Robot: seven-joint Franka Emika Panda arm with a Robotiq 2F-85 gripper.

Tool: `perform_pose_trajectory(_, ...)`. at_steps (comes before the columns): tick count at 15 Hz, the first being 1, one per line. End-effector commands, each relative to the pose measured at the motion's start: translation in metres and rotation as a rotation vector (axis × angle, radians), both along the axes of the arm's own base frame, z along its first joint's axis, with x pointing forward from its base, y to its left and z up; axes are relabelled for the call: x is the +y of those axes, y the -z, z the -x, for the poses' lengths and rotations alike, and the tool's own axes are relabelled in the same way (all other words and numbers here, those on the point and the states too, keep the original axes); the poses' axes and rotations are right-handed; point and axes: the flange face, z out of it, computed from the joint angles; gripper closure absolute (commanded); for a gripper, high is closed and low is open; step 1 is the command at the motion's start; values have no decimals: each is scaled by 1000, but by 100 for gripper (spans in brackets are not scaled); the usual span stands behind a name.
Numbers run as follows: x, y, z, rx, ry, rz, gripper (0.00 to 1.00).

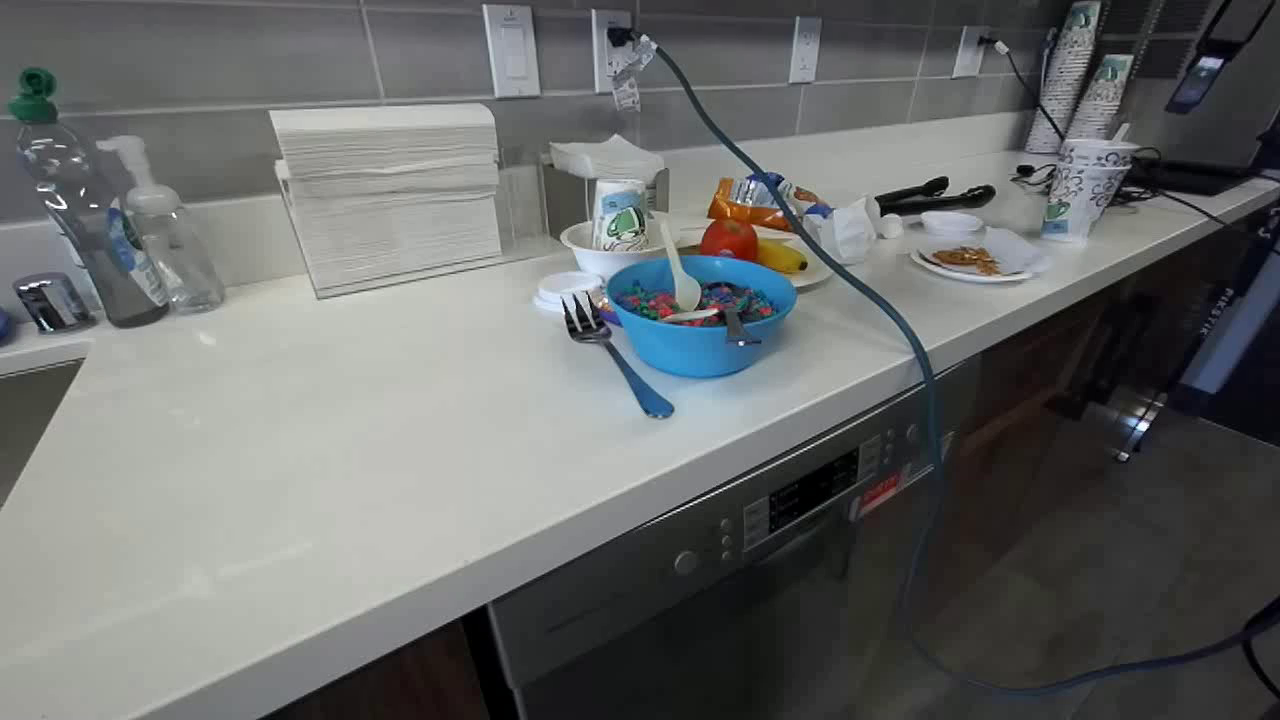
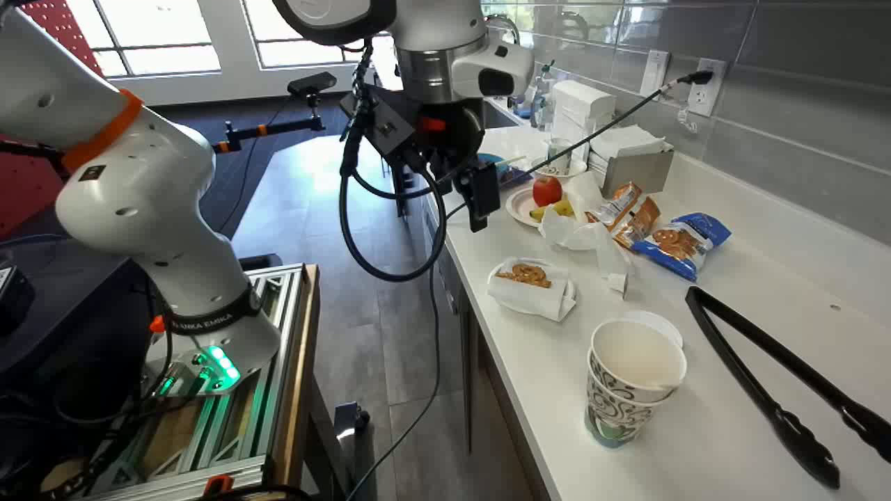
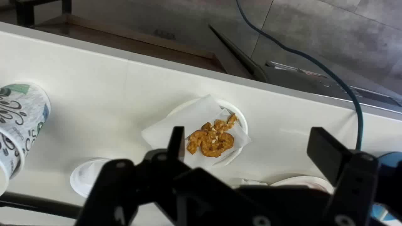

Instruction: Press a button on the dishwasher.

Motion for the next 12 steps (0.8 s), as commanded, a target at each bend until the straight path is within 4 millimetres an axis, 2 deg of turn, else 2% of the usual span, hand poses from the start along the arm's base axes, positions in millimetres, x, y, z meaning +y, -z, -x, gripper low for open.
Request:
perform_pose_trajectory(1, 0, 0, 0, 1, 0, 0, 0)
perform_pose_trajectory(8, 0, 0, 0, 1, 0, 0, 0)
perform_pose_trajectory(9, 6, 2, 2, 31, 42, -2, 0)
perform_pose_trajectory(12, 45, 23, 21, 62, 66, 23, 0)
